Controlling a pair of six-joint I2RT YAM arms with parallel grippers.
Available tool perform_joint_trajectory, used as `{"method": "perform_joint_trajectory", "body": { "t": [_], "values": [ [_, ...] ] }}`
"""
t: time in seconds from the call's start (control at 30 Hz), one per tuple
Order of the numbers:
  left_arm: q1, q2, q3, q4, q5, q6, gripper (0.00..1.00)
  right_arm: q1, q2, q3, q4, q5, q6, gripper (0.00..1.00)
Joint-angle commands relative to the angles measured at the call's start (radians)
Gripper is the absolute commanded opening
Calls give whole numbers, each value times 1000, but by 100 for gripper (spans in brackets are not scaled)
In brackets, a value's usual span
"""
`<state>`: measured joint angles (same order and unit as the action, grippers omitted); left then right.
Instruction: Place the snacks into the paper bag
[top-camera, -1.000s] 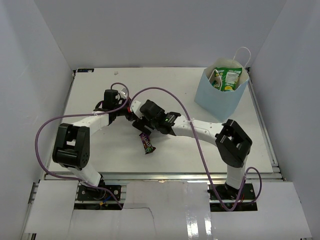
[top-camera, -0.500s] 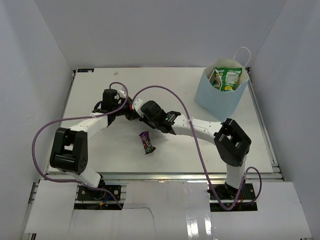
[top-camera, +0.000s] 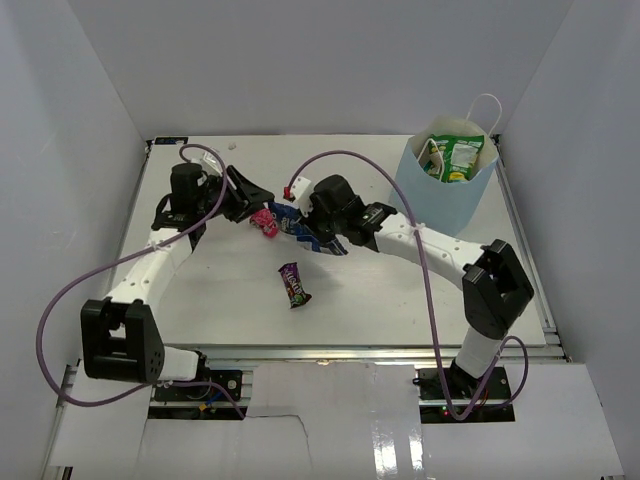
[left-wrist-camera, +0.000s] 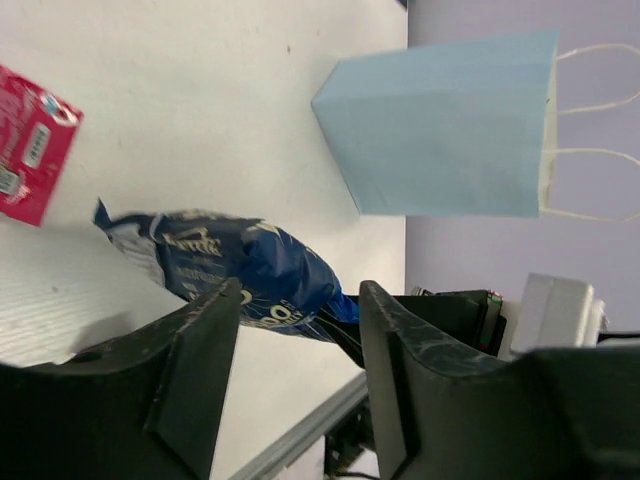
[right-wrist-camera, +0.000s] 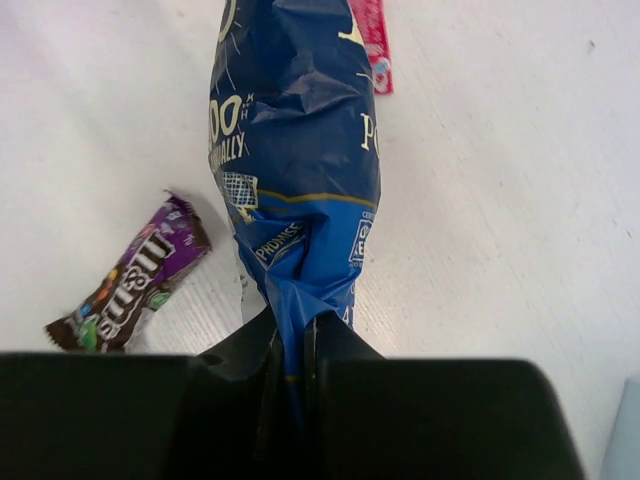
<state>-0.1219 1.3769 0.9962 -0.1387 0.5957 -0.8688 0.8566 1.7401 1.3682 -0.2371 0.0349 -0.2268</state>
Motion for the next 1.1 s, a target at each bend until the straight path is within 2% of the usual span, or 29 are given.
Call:
{"method": "perform_joint_trajectory", "body": {
  "t": [0.0, 0.1, 0.2, 0.3, 0.4, 0.57, 0.6, 0.8, 0.83, 0.9, 1.07],
  "values": [
    [28, -114, 55, -85, -88, 152, 62, -65, -65, 51, -31, -316, -45, 8],
    [33, -208, 35, -114, -163, 239, 70, -135, -76, 100, -93, -527, -86, 8],
    [33, -326, -42, -116, -239, 257, 84, -203, -99, 166, -125, -704, -121, 8],
    [34, -451, -151, -95, -270, 243, 91, -270, -132, 261, -175, -831, -126, 8],
    [34, -560, -267, -59, -270, 202, 92, -350, -171, 367, -191, -903, -80, 8],
    [34, -667, -395, -16, -261, 130, 92, -545, -235, 495, -168, -909, 9, 8],
    [36, -682, -419, -15, -264, 123, 92, -618, -255, 499, -157, -909, 41, 8],
    [34, -684, -441, -1, -255, 120, 92, -844, -318, 476, -119, -882, 72, 8],
    [34, -678, -444, 4, -252, 120, 92, -914, -324, 464, -113, -873, 73, 8],
    [34, -668, -449, 19, -240, 123, 92, -974, -343, 428, -93, -833, 76, 8],
    [34, -639, -464, 63, -211, 119, 92, -1016, -347, 333, -24, -736, 90, 8]
  ]
}}
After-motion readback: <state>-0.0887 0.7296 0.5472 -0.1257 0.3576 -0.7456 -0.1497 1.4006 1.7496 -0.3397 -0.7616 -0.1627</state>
